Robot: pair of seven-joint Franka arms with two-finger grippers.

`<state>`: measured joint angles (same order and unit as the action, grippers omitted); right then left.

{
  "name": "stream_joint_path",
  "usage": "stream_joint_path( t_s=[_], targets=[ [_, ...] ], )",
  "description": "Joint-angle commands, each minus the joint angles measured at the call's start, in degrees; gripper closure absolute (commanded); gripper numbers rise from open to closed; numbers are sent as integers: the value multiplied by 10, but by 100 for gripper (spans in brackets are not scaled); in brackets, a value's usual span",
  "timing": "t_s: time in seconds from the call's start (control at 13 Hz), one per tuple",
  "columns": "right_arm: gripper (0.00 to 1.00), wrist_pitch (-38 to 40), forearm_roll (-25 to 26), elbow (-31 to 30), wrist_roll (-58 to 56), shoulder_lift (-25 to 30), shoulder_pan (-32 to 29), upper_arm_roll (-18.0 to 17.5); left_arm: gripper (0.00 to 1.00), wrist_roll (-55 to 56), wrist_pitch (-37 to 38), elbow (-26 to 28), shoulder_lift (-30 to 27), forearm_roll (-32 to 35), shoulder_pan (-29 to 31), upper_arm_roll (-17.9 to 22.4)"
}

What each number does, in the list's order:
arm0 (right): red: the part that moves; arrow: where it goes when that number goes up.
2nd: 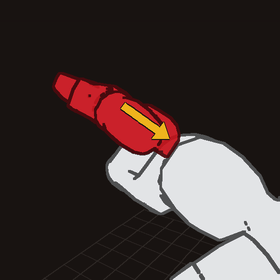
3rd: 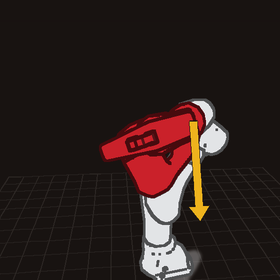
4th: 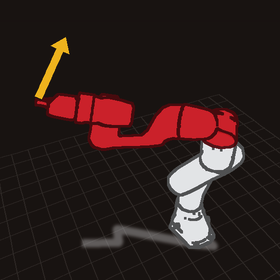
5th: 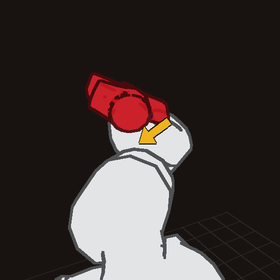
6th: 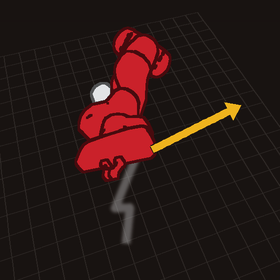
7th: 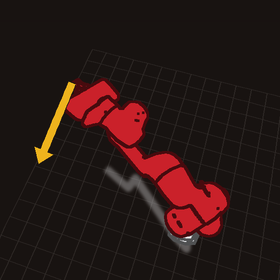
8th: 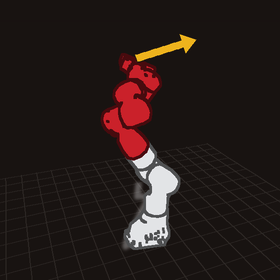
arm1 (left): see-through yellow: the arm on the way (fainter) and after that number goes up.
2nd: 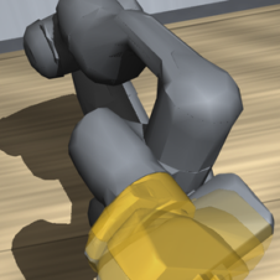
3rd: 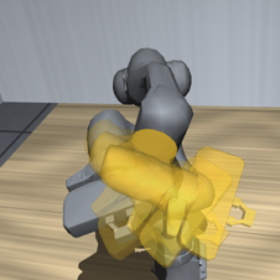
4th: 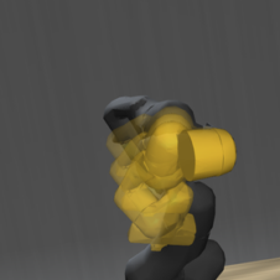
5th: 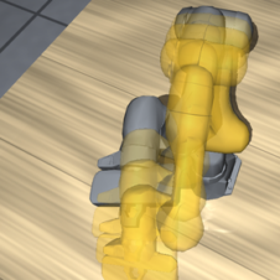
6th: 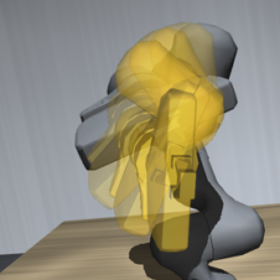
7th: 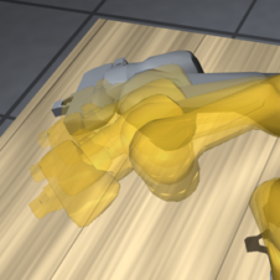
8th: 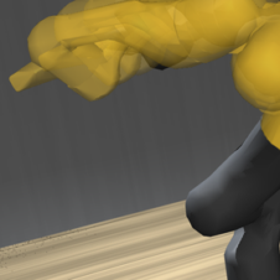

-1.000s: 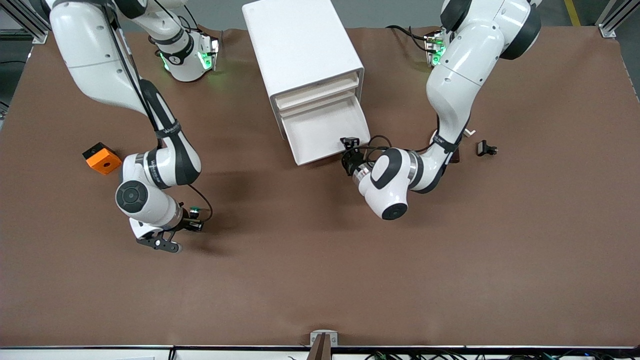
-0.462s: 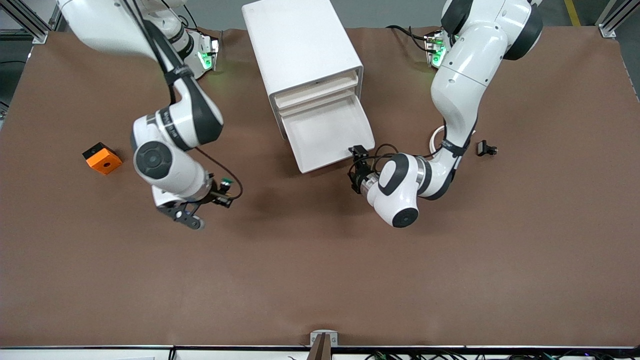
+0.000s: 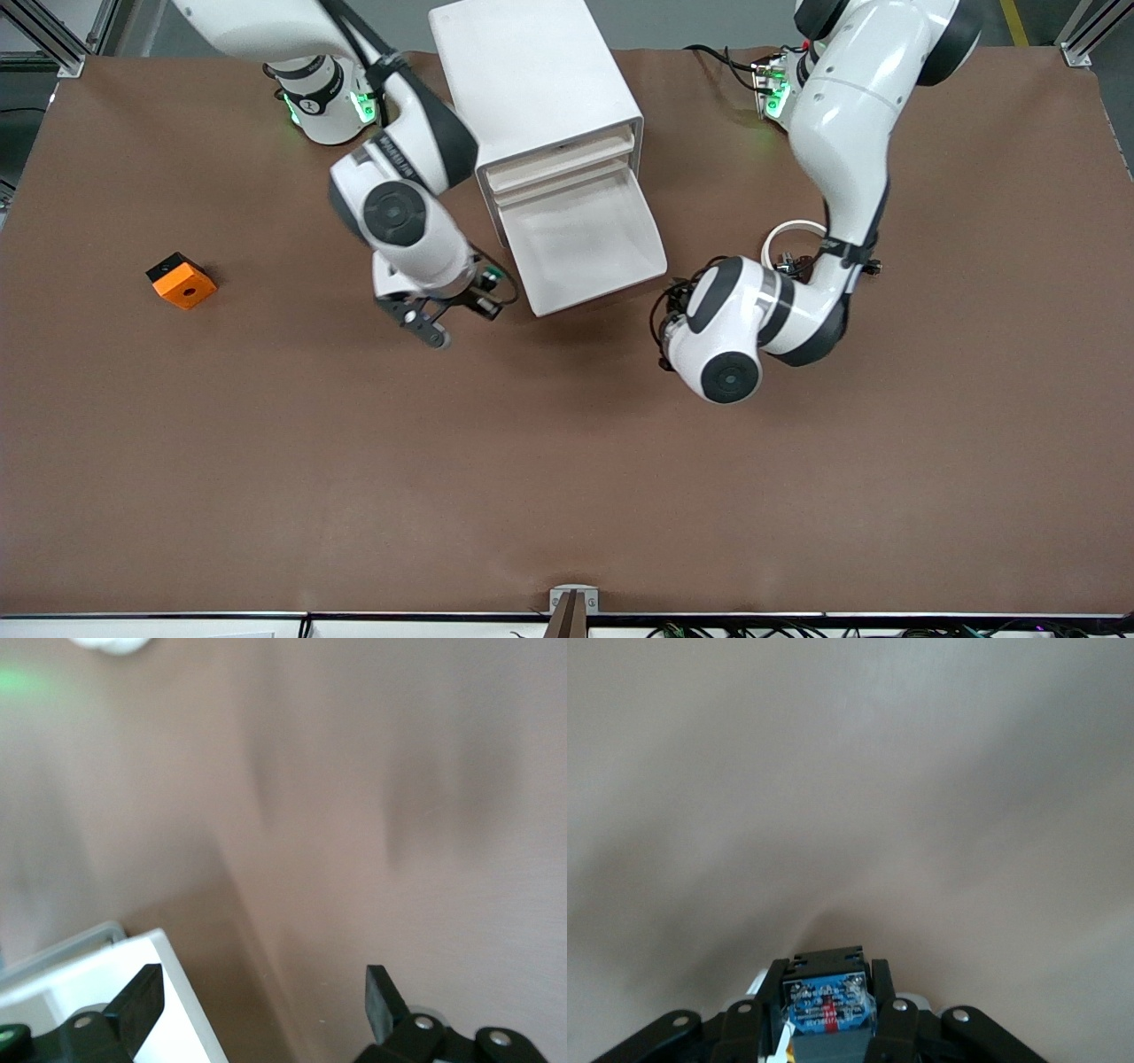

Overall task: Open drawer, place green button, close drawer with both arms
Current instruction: 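Carry the button over the open drawer with the right gripper while the left gripper withdraws, then lower the button into the drawer and open the right gripper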

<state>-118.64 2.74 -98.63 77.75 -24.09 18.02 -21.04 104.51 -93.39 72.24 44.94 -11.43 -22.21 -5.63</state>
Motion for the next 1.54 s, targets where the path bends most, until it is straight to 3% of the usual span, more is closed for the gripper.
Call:
stream_joint_path(
  t_s=[0.0, 0.23, 0.54, 0.77, 1.08, 1.31, 1.46],
  targets=[
    [100, -6, 4, -11, 77, 14, 44, 4, 0, -101, 12, 6, -73, 33, 44, 3],
    [100, -23, 8, -13, 145, 13, 88, 5, 0, -196, 24, 8, -118, 68, 82, 2],
    [100, -69, 74, -12, 256, -17, 135, 5, 0, -397, 43, 22, -163, 114, 93, 2],
    [100, -84, 116, -5, 309, -51, 155, 5, 0, -483, 56, 22, -184, 120, 118, 2],
    [100, -94, 121, 22, 360, -81, 178, 7, 0, -690, 53, 42, -217, 120, 161, 1],
    [100, -94, 149, 49, 395, -113, 191, 8, 0, -755, 46, 44, -230, 138, 178, -2],
    [100, -93, 151, 56, 397, -122, 196, 9, 0, -784, 16, 84, -252, 128, 185, -5]
  ],
)
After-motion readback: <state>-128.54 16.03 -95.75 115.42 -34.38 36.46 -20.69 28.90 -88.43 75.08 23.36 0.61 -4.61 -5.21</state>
